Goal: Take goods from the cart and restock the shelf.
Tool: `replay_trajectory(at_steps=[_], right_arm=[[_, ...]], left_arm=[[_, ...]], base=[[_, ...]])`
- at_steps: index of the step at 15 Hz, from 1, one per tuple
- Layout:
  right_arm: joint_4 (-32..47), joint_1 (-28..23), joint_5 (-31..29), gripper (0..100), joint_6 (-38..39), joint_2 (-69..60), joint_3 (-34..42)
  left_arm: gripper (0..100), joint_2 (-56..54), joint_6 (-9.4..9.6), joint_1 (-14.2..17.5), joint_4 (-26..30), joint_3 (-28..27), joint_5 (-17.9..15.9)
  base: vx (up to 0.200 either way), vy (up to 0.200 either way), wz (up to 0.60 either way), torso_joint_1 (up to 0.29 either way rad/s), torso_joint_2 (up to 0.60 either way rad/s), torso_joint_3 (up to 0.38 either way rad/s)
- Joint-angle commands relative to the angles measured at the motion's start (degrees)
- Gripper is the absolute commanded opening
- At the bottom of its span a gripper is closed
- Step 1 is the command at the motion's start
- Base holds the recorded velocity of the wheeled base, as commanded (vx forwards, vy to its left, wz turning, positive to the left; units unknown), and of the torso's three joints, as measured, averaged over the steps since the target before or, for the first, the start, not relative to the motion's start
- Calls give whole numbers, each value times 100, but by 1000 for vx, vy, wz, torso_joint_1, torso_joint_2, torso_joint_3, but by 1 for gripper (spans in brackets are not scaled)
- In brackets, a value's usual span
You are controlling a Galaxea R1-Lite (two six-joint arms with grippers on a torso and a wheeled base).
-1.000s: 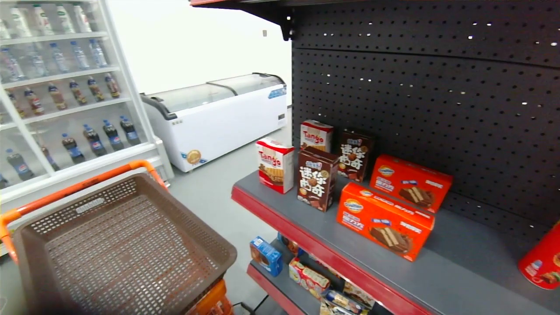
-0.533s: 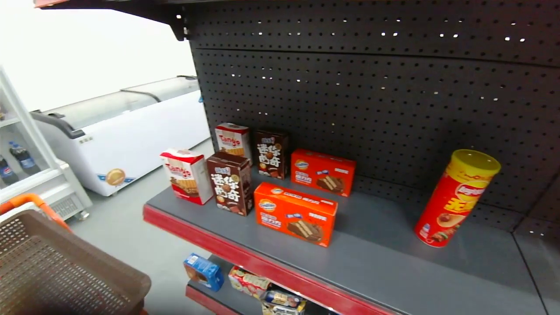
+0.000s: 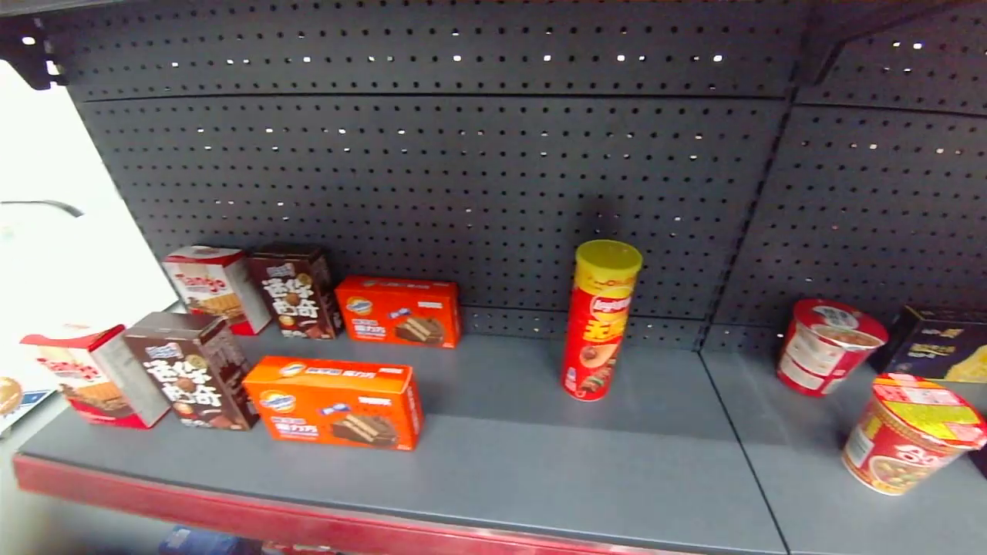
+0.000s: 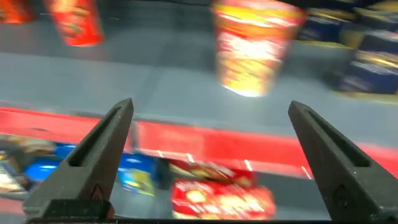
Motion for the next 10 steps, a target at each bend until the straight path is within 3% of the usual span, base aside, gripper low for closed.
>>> replay_trajectory(at_steps=[1, 2, 10], right_arm=[[-4, 1, 0, 100, -4, 7, 0], [-4, 1, 0, 100, 5, 7, 0], [-4, 1, 9, 100, 22, 7, 0]], left_arm=[[0, -77, -1, 0, 94, -4, -2], [0, -121, -1, 0, 173, -30, -2], [0, -244, -10, 35, 367, -461, 130]], base=[[0, 0, -600, -2, -2, -2], [0, 0, -600, 7, 2, 2], [0, 0, 0, 0, 0, 0]])
